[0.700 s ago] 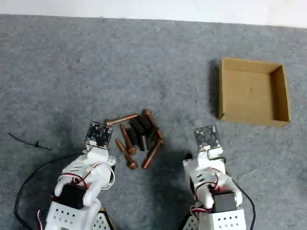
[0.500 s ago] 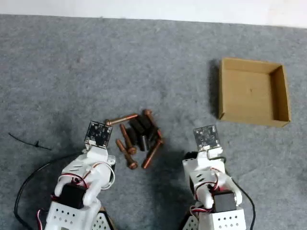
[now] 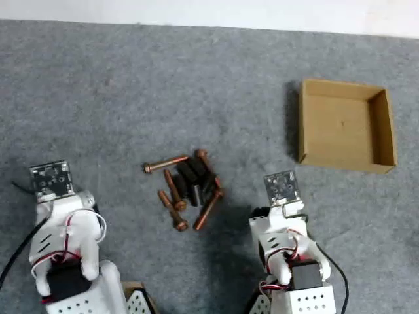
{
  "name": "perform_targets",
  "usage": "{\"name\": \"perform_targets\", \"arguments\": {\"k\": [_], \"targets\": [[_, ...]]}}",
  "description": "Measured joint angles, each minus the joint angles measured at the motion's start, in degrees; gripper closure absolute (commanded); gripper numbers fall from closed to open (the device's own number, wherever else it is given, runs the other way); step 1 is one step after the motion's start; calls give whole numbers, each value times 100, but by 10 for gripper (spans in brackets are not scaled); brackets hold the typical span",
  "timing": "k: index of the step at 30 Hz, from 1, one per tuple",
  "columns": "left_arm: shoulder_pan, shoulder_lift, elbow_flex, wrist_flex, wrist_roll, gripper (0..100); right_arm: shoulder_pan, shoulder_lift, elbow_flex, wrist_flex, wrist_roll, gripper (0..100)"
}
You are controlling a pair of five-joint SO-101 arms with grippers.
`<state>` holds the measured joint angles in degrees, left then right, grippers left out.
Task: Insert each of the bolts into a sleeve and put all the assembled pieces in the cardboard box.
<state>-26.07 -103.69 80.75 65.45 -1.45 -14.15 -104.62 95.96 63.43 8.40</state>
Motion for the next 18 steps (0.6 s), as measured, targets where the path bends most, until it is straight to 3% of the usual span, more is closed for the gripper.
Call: {"name": "perform_targets", "arguments": {"k": [8, 18], "targets": [[888, 413, -1653, -149, -281, 884, 0, 0, 0, 0, 0, 976], [1503, 4422, -2831, -563, -18, 878, 0, 0, 0, 0, 0, 971]]}}
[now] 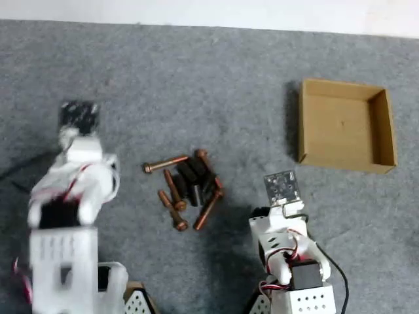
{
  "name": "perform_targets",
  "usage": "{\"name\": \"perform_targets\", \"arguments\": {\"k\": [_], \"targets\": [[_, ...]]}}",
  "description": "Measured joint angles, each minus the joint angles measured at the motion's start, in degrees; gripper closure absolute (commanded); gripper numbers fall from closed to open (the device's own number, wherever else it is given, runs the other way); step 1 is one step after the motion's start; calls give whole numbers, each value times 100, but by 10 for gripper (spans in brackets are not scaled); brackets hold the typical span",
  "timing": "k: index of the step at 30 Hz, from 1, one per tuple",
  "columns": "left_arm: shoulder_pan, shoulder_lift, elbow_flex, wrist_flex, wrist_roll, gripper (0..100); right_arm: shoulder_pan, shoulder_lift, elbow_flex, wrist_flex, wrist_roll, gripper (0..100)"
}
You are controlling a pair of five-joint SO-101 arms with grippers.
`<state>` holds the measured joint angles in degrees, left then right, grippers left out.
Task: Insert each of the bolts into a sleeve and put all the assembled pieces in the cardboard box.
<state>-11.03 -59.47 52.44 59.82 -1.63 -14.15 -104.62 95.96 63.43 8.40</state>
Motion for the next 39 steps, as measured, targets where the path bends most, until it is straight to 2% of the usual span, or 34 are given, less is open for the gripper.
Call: {"name": "perform_targets", "arguments": {"k": [4, 14, 18, 20, 24, 27, 32, 39], "targets": [[62, 941, 88, -484, 440, 806, 0, 0, 0, 0, 0, 971], [316, 1609, 1327, -1960, 563, 801, 44, 0, 0, -105, 132, 963], [316, 1618, 1565, -2286, 563, 801, 475, 0, 0, -9, 1187, 852], [316, 1618, 1574, -2330, 563, 801, 545, 0, 0, 141, 1222, 806], [316, 1618, 1574, -2365, 677, 801, 527, 0, -193, 176, 1222, 800], [308, 1618, 1574, -2365, 791, 801, 123, 0, -545, 26, 1152, 800], [105, 1618, 1574, -2470, 985, 801, -879, 237, -1160, -404, 607, 800], [62, 1618, 1582, -2593, 1090, 801, -1433, 2295, -1582, -1741, 132, 800]]}}
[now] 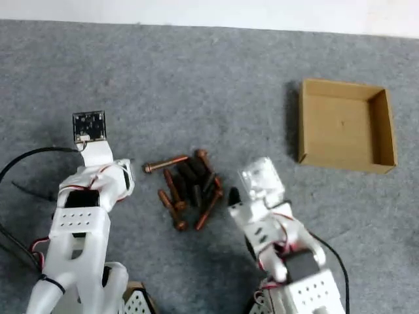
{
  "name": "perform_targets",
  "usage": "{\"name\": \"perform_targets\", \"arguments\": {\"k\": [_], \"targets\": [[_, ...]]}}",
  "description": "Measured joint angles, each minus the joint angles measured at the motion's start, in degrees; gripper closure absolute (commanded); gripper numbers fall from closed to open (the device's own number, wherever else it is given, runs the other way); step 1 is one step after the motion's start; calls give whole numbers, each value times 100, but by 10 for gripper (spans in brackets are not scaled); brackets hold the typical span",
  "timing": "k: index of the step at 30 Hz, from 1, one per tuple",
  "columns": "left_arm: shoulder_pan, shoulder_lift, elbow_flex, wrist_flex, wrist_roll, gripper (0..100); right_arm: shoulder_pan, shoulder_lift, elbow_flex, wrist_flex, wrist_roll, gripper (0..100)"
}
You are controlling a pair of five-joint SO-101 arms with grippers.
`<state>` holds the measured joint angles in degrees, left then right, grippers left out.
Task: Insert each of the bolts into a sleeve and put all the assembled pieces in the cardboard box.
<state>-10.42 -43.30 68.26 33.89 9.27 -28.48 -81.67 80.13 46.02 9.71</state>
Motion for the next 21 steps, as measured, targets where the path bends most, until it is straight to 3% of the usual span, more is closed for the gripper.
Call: {"name": "perform_targets", "arguments": {"k": [9, 15, 21], "targets": [[-70, 0, 9, -53, 0, 801, -1380, 3525, -1653, -1222, -281, 800], [-70, 0, 9, -53, 0, 801, -1459, 5240, -2207, -1829, -1257, 800], [-70, 0, 9, -53, 0, 801, -1459, 6057, -2215, -2259, -1679, 800]]}}
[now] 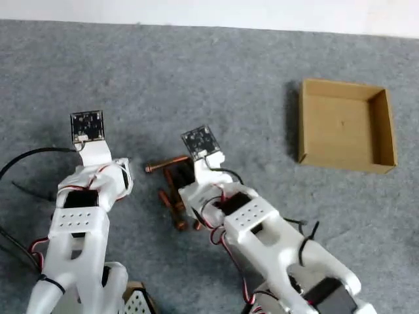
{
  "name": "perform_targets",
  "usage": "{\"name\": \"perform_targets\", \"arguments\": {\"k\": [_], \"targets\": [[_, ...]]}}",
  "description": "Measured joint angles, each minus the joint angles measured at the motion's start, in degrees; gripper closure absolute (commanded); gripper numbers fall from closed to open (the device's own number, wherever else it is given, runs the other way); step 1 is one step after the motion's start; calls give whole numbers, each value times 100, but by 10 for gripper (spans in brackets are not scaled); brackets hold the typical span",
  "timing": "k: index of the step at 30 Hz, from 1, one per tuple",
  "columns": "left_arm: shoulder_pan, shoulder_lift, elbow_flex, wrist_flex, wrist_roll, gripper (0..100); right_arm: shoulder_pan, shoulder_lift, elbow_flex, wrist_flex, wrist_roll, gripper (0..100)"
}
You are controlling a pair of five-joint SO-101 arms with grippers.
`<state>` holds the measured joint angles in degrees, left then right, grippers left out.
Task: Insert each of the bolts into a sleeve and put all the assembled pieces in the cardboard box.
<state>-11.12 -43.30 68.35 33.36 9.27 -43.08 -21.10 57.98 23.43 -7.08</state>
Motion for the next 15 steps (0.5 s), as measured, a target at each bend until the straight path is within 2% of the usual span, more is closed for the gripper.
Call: {"name": "perform_targets", "arguments": {"k": [8, 15], "targets": [[0, 0, 0, 0, 0, 801, 0, 396, -202, -70, -70, 800], [0, 0, 0, 0, 0, 801, 448, 563, -211, -70, -79, 800]]}}
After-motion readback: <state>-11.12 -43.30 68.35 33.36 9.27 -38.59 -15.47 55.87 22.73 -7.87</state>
